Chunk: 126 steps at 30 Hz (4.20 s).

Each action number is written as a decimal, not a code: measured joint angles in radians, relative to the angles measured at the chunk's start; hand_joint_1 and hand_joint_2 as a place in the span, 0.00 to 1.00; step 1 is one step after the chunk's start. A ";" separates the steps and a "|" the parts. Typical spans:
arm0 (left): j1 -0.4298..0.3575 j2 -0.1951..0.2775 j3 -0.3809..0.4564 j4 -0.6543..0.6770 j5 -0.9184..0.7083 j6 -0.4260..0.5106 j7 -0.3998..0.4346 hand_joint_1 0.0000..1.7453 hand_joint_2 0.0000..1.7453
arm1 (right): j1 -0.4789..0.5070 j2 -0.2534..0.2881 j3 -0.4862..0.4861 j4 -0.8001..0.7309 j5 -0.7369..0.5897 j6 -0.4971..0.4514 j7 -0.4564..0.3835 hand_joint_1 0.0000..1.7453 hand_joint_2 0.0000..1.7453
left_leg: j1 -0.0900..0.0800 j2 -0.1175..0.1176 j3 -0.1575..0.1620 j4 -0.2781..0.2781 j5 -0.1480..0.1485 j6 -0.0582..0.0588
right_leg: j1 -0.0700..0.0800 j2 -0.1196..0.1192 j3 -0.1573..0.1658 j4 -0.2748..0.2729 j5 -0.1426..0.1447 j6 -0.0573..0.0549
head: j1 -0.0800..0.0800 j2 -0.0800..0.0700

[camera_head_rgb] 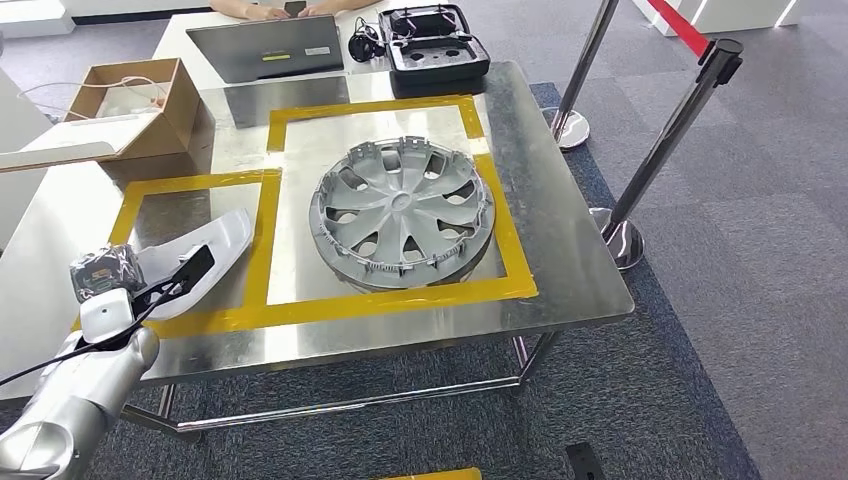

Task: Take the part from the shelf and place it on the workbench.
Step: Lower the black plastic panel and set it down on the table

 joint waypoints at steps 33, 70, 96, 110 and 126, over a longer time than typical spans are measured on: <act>0.035 -0.012 0.051 0.000 0.029 -0.043 -0.019 0.00 0.00 | -0.004 0.000 0.015 0.000 0.016 0.021 0.017 0.00 0.00 | 0.000 -0.001 0.001 0.000 0.000 0.000 | 0.000 -0.001 0.001 0.000 0.000 0.000 | 0.000 0.000; 0.083 -0.005 0.187 -0.041 0.141 -0.071 -0.343 0.00 0.00 | -0.001 0.005 0.016 0.000 -0.009 0.027 -0.001 0.00 0.00 | -0.002 -0.001 0.005 0.000 -0.001 0.001 | -0.001 -0.002 0.005 0.000 -0.001 0.001 | 0.000 0.000; 0.231 -0.008 0.282 -0.482 0.790 -0.291 -0.803 0.00 0.00 | 0.017 0.019 0.016 0.000 -0.037 0.026 0.000 0.00 0.00 | -0.003 0.004 0.005 0.000 -0.003 0.001 | -0.003 0.002 0.004 0.000 -0.001 0.001 | 0.000 0.000; 0.543 -0.026 0.286 -1.196 1.118 -0.443 -0.834 0.00 0.00 | 0.032 0.011 0.013 0.000 -0.047 0.020 -0.001 0.00 0.00 | -0.003 0.002 0.005 0.000 -0.005 0.002 | -0.003 0.001 0.006 -0.001 -0.004 0.004 | 0.000 0.000; 0.684 -0.049 0.294 -1.430 1.215 -0.484 -0.872 0.00 0.00 | 0.034 0.010 0.011 0.000 -0.048 0.014 -0.012 0.00 0.00 | -0.003 0.003 0.007 0.000 -0.007 0.003 | -0.003 0.001 0.007 -0.001 -0.004 0.005 | 0.000 0.000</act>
